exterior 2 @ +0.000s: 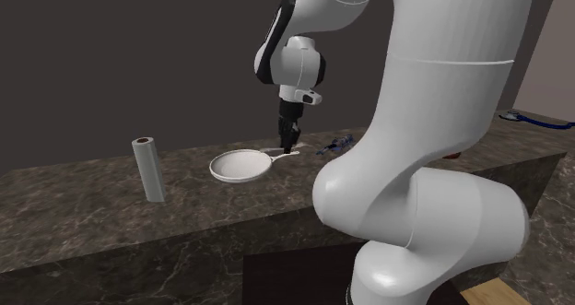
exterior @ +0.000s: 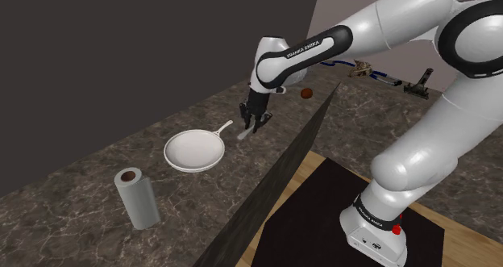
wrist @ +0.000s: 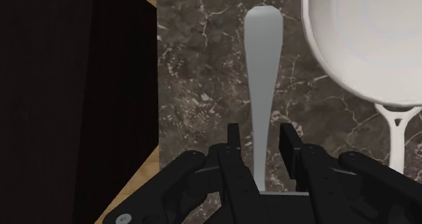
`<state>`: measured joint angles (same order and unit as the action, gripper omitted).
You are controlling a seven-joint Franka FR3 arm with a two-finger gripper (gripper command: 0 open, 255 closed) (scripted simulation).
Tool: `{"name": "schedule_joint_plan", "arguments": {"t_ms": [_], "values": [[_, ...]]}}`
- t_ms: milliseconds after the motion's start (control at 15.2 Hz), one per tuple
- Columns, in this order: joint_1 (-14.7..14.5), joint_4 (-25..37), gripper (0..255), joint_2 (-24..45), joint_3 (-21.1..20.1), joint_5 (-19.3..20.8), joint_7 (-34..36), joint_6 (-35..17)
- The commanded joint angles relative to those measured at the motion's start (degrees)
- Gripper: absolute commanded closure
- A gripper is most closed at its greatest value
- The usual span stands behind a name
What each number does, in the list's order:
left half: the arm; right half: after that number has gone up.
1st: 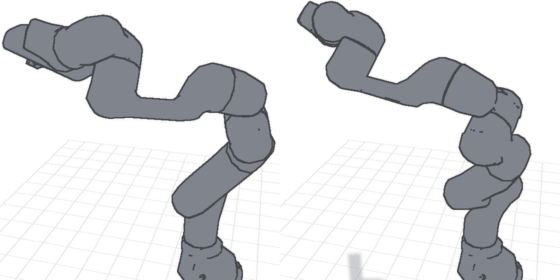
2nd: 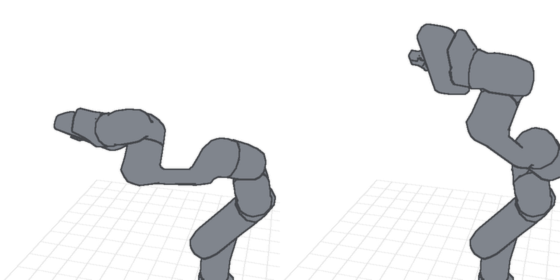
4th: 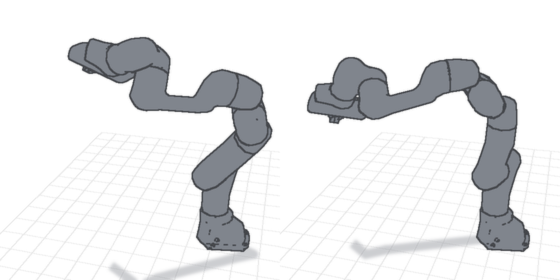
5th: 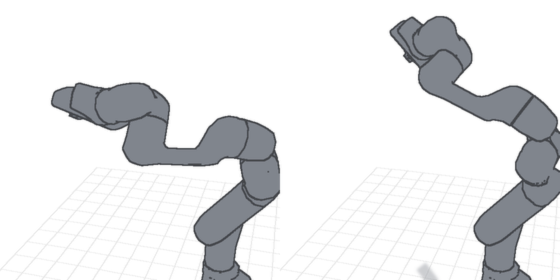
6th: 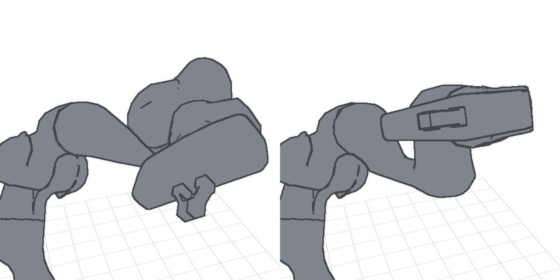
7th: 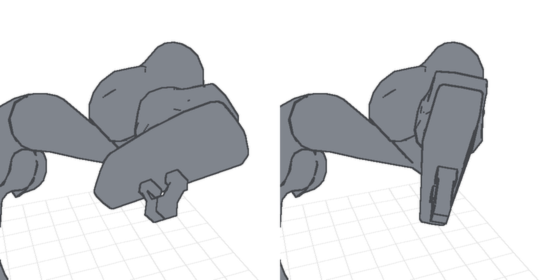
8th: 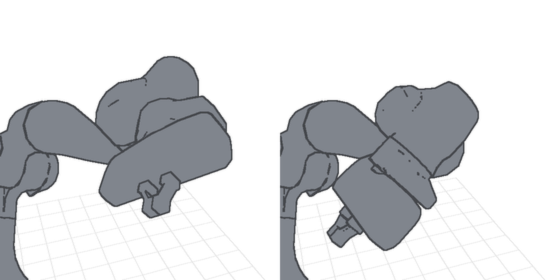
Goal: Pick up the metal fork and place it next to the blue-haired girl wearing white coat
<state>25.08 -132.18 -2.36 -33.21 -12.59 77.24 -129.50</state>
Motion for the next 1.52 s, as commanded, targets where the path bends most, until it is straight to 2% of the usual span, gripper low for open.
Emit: {"name": "schedule_joint_plan", "arguments": {"t_ms": [0,660,1452], "values": [[1.6,1.6,255,1.4,1.6,1.2,-2.4,0.8],[7.0,15.3,255,12.8,7.4,8.3,-9.1,5.4],[6.0,12.3,255,18.5,8.3,10.8,-8.3,-2.9]]}}
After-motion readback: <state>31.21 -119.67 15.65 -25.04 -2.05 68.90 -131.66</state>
